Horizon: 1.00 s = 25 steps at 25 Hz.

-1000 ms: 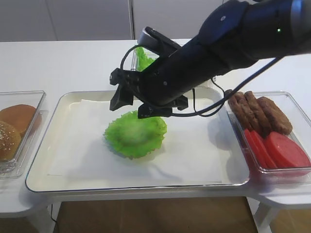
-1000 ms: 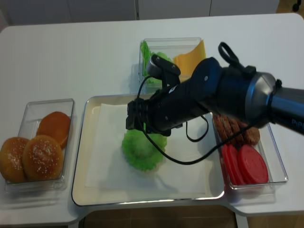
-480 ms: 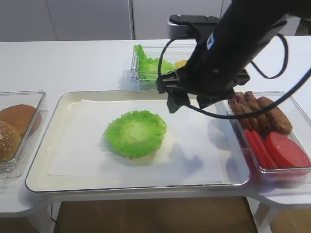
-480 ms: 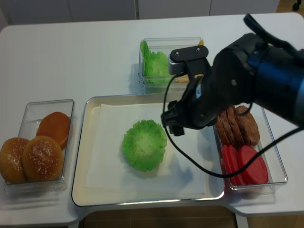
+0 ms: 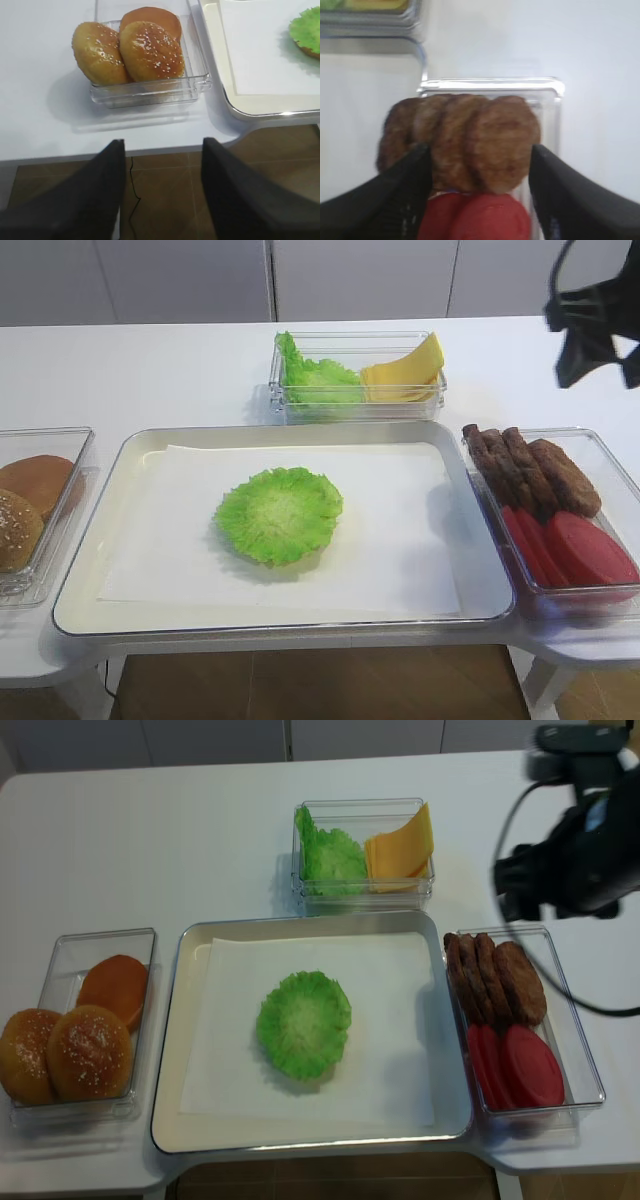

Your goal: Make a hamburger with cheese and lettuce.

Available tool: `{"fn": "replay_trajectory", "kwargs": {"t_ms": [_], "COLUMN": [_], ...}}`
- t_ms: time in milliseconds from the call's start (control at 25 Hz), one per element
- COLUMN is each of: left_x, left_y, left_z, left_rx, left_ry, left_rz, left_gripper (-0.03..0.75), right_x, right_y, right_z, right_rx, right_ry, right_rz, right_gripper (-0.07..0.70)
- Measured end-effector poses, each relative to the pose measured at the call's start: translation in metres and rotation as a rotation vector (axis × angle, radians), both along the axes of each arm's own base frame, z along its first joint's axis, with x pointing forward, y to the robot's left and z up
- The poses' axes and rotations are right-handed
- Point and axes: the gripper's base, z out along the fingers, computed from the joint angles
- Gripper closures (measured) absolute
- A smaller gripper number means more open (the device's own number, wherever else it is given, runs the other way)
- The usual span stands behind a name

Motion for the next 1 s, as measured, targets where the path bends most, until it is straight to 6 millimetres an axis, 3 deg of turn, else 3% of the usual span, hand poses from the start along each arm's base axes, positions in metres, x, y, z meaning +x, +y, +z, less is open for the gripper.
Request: {"fn": "replay_trajectory", "kwargs": {"t_ms": [160,560,800,1000], "left_x": [0.000,0.000,0.000,0.000], "left_y": [0.000,0.000,0.000,0.000], "left_z": [0.000,0.000,0.000,0.000], "left_rx": [0.000,0.000,0.000,0.000], "left_ry": [0.000,0.000,0.000,0.000], "left_rz": [0.000,0.000,0.000,0.000], "left_gripper": [0.348,0.348,0.348,0.348], "right_x": [-0.009,-0.045,-0.091,-0.147], "right_y": [-0.027,-0.029,-0.024,-0.025], "right_z": [0.010,0.037,0.029,0.030], "right_rx": [-0.018,-0.014,0.069,0.082], "right_ry": [-0.007,-0.043,-0.018,-0.061], "right_rz": [-0.080,-0.079,-0.074,-0.051], "right_gripper": [0.171,0.171,0.171,0.171]}}
